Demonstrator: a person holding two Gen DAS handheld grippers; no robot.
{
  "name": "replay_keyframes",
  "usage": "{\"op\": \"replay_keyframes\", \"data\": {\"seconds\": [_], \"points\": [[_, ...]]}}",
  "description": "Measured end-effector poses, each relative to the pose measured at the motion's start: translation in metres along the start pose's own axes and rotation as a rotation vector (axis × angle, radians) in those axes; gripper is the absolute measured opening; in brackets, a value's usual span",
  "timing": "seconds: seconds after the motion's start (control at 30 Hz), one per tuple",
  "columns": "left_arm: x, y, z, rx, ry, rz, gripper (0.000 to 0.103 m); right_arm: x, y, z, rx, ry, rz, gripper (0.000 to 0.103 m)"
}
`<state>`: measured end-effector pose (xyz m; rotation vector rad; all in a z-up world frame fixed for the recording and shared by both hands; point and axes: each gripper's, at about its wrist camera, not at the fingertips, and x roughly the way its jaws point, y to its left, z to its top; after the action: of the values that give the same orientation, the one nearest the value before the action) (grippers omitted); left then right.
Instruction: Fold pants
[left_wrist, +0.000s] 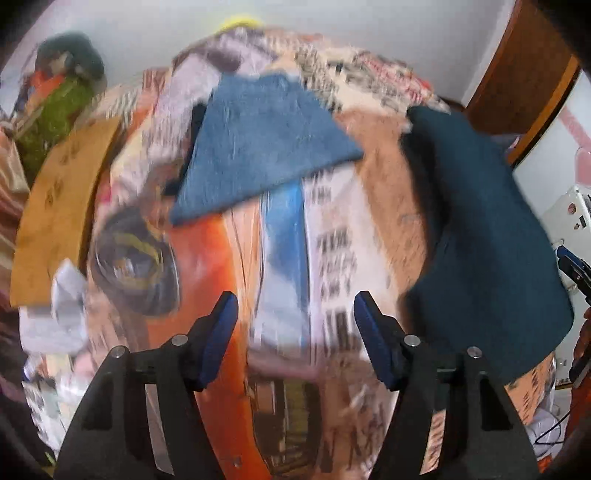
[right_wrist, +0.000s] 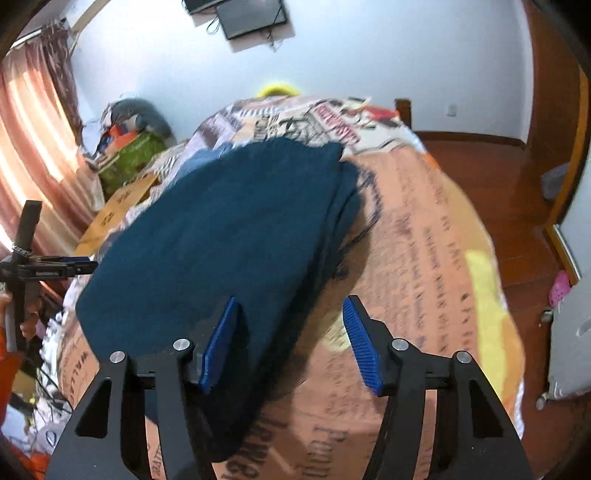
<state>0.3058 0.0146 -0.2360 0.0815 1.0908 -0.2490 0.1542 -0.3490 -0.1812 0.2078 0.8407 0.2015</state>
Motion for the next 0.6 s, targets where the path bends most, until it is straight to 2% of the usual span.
{"op": "replay_keyframes", "data": {"seconds": [0.07, 0.2, 0.33, 0.43, 0.5, 0.6], "points": [[-0.007, -0.014, 0.020, 0.041, -0.049, 0.002, 0.065, -0.003, -0.004, 0.011, 0.000, -0.035, -0.017, 0.055], [-0.003, -0.054, 0.070, 0.107, -0.104, -0.053, 0.065, 0.005, -0.006, 0.037, -0.016, -0.084, -0.014, 0.054], [0.019, -0.092, 0.118, 0.165, -0.127, -0.092, 0.065, 0.028, -0.006, 0.060, -0.058, -0.086, 0.004, 0.046], [0.046, -0.112, 0.140, 0.194, -0.111, -0.119, 0.065, 0.050, -0.010, 0.074, -0.078, -0.079, -0.005, 0.045], [0.073, -0.124, 0.156, 0.200, -0.077, -0.112, 0.065, 0.065, -0.014, 0.081, -0.074, -0.063, -0.005, 0.043], [0.114, -0.131, 0.171, 0.179, -0.024, -0.142, 0.065, 0.094, -0.029, 0.091, -0.035, -0.026, -0.026, 0.031]]}}
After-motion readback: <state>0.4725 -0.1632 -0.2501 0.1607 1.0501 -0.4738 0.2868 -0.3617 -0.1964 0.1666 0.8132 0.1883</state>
